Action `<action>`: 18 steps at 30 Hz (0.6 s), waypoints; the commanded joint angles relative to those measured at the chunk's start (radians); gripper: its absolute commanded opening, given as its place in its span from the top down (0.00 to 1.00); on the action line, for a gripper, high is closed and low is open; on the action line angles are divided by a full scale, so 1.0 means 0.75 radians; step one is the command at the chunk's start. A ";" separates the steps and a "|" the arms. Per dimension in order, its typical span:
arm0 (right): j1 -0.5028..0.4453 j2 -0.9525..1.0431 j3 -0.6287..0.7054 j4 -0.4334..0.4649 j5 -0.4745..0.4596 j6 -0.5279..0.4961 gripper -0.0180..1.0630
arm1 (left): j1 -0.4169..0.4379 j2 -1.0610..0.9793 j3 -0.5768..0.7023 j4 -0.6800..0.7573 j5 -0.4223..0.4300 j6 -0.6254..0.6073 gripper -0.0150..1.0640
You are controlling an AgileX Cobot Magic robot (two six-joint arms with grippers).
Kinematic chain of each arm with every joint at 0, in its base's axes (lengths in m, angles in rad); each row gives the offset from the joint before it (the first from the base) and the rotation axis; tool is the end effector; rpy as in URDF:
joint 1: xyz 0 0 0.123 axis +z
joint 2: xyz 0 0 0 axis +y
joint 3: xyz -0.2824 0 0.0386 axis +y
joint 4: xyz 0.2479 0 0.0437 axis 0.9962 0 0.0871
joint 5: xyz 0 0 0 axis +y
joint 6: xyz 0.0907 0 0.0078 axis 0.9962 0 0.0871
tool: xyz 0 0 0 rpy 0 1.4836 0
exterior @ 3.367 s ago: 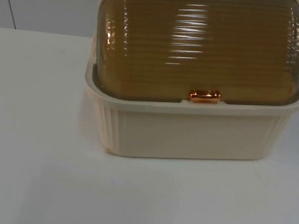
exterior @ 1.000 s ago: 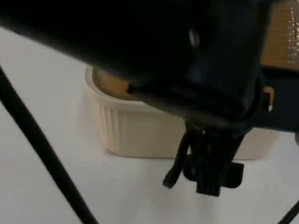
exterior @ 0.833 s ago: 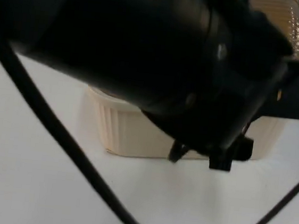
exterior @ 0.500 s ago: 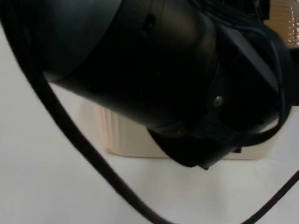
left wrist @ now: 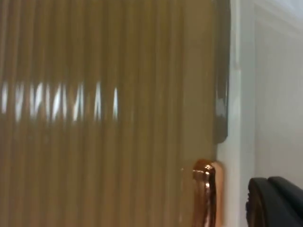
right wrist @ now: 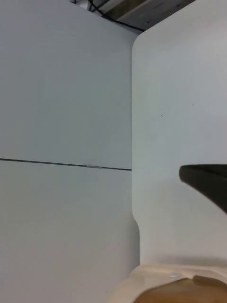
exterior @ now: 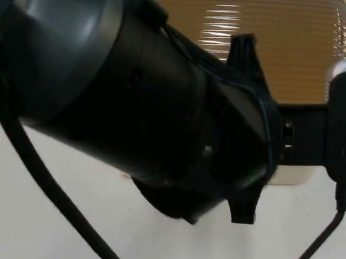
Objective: Open the box lid with the left hand, place the block into the box with the right hand, then close the box lid with the left hand.
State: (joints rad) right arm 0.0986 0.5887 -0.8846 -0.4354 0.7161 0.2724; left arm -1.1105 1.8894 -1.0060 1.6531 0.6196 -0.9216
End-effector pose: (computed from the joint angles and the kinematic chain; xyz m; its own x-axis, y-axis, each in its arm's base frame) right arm 0.0969 -0.0158 0.4013 -0.2902 -0.0915 -0.9526 0.1513 0.9785 -0.1401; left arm 0.2121 -0.3090 0.1654 0.1498 0.9494 -0.2760 0.5990 0.1350 0.7893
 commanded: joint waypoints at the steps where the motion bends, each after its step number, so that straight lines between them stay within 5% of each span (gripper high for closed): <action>1: 0.006 0.000 -0.006 -0.009 -0.011 0.011 0.02 | 0.030 -0.004 0.006 -0.014 -0.067 -0.023 0.99; 18: 0.006 0.000 -0.006 -0.009 -0.014 0.031 0.02 | 0.119 0.033 0.006 0.122 -0.168 -0.014 0.99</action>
State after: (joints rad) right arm 0.0986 0.5887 -0.8846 -0.4354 0.7161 0.2932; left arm -1.0244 1.9040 -1.0060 1.7313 0.4903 -0.9241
